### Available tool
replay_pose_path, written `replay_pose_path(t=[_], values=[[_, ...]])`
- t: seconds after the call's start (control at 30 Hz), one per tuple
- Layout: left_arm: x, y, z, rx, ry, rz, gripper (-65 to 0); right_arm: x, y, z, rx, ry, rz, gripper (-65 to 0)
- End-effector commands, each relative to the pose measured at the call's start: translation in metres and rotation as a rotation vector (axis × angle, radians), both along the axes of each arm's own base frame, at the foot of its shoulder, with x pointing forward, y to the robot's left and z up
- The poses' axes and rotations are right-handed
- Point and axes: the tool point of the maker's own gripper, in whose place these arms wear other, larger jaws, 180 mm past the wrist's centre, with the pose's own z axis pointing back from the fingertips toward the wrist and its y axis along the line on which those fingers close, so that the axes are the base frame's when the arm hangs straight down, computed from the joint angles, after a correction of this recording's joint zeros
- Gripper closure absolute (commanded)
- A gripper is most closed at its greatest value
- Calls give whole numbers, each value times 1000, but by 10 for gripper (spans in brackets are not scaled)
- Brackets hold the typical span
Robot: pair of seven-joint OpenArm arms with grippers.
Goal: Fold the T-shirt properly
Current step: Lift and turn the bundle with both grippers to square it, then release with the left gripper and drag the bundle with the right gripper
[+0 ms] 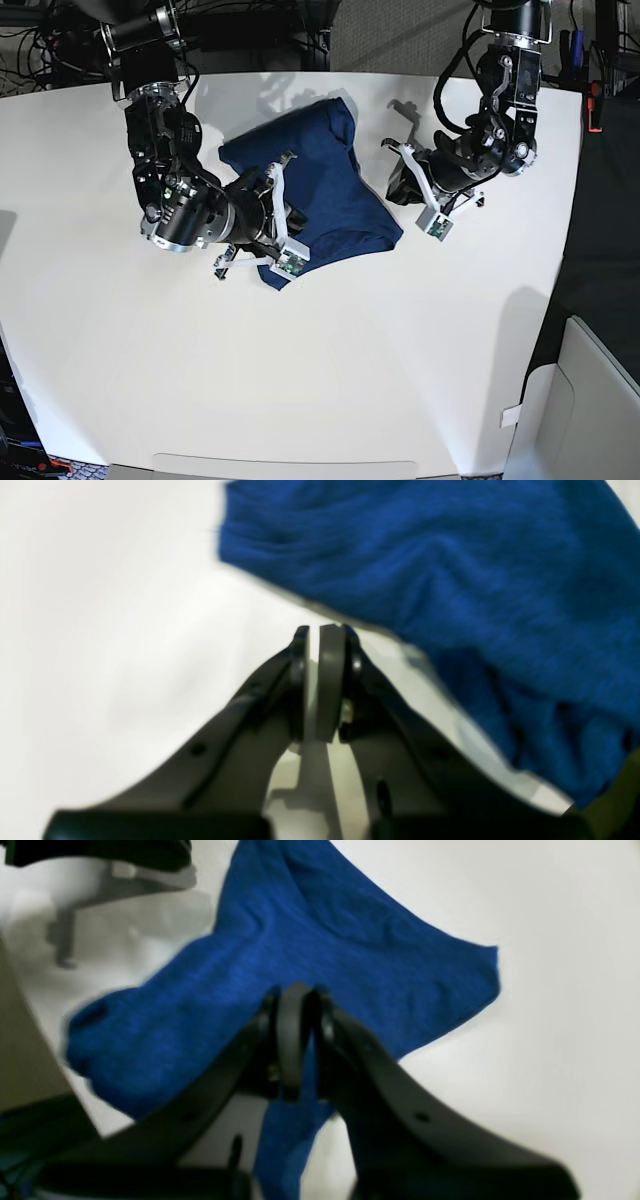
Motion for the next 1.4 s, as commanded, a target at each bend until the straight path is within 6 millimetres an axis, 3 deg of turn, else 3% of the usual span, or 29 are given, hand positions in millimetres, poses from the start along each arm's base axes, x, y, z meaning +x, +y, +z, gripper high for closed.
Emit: replay_pose_path(t=[0.0, 0.13, 0.47, 0.67, 0.77, 1.1, 1.37], values=[[9, 2, 12, -10, -45, -1, -20, 8, 13, 13, 34, -34, 25, -26], [12, 16, 14, 15, -56, 16, -19, 2, 37, -1, 62, 39, 53, -26], [26, 72, 26, 48, -91, 164, -19, -15, 55, -40, 115, 240, 53, -27], [29, 91, 32, 55, -106, 218, -19, -25, 37, -82, 75, 379, 7, -27], [26, 94, 30, 57, -101, 226, -19, -25, 25, -91, 55, 396, -13, -27], [13, 92, 24, 62, -80, 219, -18, -4, -21, -94, 58, 315, -90, -26], [7, 89, 29, 67, -93, 208, -18, 21, -75, -85, 56, 273, -229, -26]])
